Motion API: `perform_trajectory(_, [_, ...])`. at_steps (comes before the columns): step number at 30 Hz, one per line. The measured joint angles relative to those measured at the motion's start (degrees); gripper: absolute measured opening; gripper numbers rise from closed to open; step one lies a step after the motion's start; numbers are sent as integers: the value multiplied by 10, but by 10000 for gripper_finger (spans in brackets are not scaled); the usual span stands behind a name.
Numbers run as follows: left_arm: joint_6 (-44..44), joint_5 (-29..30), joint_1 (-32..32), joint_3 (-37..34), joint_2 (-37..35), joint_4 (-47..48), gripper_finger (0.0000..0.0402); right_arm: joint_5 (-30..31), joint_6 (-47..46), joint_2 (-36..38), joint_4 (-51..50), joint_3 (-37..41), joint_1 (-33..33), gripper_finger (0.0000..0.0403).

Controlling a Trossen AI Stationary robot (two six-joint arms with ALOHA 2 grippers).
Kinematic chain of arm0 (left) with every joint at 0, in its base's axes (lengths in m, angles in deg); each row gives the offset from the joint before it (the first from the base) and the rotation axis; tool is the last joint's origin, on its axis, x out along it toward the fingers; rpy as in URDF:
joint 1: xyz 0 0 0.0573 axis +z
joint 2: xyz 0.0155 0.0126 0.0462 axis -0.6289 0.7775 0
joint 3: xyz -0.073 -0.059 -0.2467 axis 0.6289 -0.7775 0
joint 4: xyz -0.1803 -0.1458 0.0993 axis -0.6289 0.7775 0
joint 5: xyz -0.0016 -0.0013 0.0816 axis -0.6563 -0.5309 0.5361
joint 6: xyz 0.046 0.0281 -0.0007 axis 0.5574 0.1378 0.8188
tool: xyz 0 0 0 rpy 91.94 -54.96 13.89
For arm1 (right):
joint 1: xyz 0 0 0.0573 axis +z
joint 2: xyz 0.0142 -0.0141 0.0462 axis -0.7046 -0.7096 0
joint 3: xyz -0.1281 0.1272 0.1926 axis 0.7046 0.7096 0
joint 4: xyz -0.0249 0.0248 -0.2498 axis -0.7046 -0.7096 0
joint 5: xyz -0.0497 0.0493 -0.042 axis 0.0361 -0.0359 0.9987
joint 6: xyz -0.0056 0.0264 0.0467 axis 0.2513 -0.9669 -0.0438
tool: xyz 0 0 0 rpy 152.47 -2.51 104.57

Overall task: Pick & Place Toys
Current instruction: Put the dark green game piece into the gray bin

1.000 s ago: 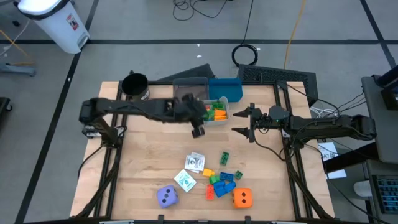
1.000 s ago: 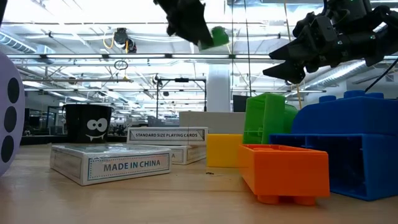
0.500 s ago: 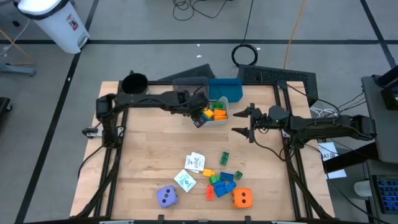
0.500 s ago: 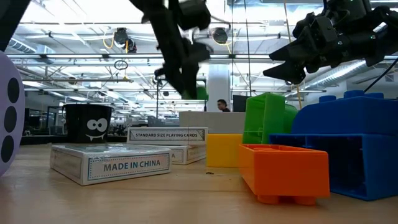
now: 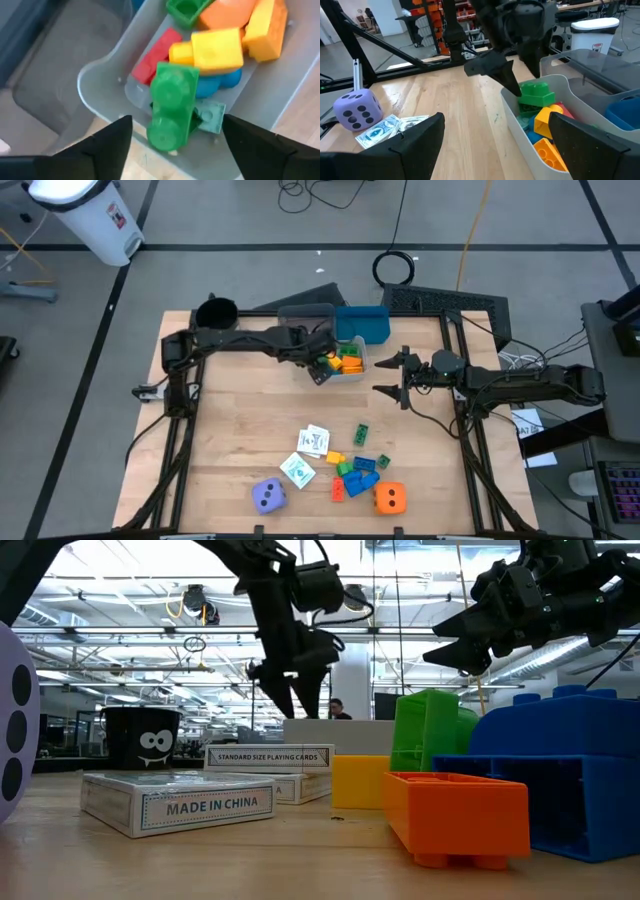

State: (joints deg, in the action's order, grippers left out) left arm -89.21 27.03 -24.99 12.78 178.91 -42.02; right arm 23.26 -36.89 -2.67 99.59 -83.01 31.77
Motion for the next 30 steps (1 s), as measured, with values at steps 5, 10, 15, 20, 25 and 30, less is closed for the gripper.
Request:
perform_trajectory(5, [21,-2,-2,1,-30,0,351,-2,1,0,2,0,0,345])
perform_trajectory(10, [18,-7,-14,1,-88,-11,361,-3,4,0,0,0,5,345])
perform_trajectory(15, [62,-1,-58,-20,-130,-110,362,-2,-4,-29,-93,-29,85,345])
perform_trajectory(20, [94,-5,-90,-30,-131,-177,363,43,47,-140,-158,-98,205,345])
perform_trajectory(25, [104,-9,-100,-30,-131,-197,363,44,119,-264,-158,-147,252,345])
perform_trajectory(30, [100,-9,-100,-30,-131,-189,363,45,174,-354,-158,-171,254,345])
